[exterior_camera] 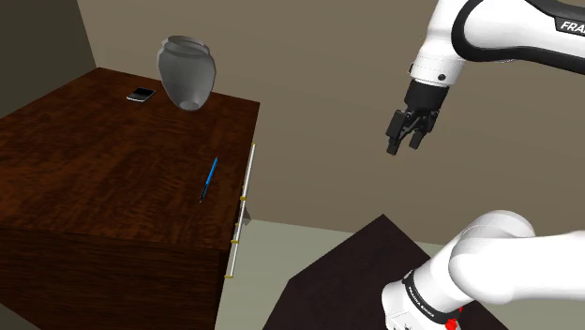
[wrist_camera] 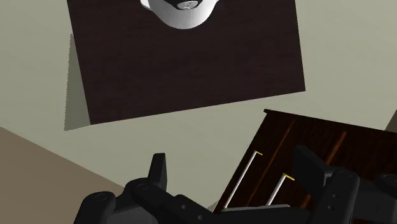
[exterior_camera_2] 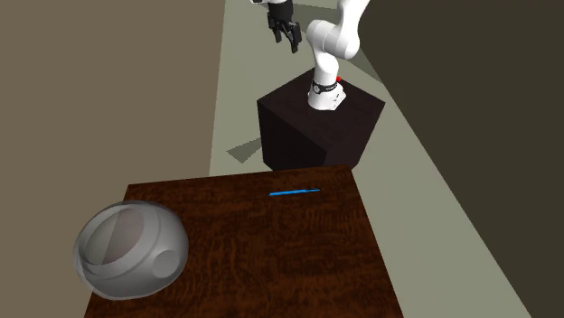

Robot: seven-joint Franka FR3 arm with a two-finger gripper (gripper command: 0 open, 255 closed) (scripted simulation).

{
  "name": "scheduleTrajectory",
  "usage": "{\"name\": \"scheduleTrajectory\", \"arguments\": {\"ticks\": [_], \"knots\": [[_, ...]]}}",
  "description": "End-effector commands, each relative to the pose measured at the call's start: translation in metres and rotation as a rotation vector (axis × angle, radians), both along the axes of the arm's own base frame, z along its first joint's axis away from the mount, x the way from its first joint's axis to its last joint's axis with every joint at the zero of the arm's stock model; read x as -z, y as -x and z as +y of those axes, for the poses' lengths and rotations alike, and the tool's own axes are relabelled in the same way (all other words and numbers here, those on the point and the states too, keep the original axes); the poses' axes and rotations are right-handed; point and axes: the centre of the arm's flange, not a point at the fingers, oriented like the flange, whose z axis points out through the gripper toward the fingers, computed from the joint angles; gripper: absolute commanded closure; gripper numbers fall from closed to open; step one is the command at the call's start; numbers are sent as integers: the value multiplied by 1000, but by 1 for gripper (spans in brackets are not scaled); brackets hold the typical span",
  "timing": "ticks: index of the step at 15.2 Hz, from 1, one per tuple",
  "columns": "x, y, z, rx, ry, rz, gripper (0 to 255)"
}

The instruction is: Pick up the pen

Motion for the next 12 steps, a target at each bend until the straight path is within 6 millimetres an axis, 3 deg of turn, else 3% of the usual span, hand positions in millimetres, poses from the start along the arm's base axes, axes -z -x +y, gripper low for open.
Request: {"name": "scheduleTrajectory", "arguments": {"ticks": [1,12], "knots": [[0,0,0,0,0,0,0],[55,-59,113,151,24,-82,0]]}}
